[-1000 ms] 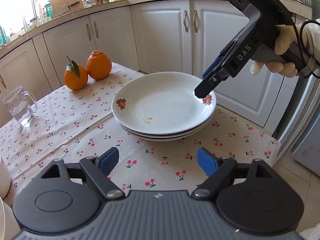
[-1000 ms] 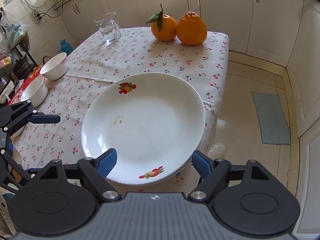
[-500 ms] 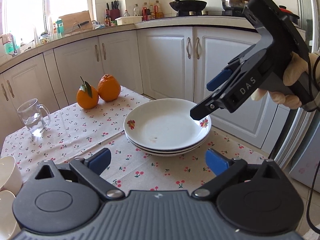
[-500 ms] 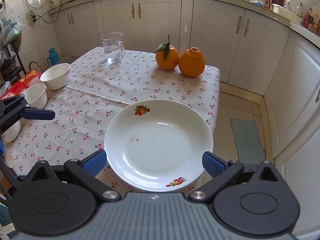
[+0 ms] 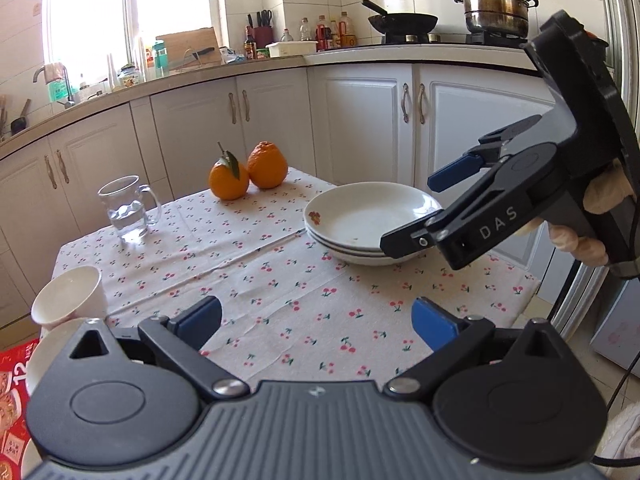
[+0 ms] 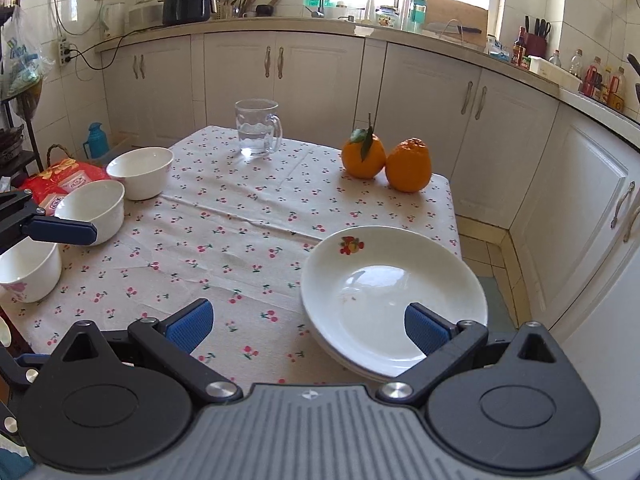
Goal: Organize plates and bowls
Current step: 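Move the right tool to the white pink-print bowl's rim, then close the right tool on the bowl's rim, then lift the bowl with the right tool and carry it toward the other bowls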
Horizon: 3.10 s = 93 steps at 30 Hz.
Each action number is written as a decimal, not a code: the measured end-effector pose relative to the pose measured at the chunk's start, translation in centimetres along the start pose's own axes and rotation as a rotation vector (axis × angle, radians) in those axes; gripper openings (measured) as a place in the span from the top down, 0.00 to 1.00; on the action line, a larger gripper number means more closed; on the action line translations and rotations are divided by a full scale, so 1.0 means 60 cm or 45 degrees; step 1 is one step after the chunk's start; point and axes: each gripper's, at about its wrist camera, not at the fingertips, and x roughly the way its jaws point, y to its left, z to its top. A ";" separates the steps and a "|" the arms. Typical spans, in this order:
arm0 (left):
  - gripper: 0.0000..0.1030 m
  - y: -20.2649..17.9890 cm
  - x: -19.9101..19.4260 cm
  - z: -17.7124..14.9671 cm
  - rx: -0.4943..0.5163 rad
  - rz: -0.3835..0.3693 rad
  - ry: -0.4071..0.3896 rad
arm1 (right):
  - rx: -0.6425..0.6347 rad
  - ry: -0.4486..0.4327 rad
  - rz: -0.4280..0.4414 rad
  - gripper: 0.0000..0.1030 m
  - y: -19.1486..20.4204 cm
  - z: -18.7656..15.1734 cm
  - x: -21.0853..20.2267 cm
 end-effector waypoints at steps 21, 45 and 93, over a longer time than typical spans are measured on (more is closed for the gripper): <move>0.02 0.154 -0.148 -0.142 -0.188 0.319 0.110 | -0.236 -0.068 0.315 0.00 0.263 0.060 0.032; 0.12 0.203 -0.108 -0.198 -0.212 0.263 0.179 | -0.305 0.165 0.636 0.18 0.393 0.080 0.152; 0.21 0.119 -0.006 -0.090 -0.021 -0.018 0.111 | -0.107 0.132 0.494 0.28 0.228 0.055 0.110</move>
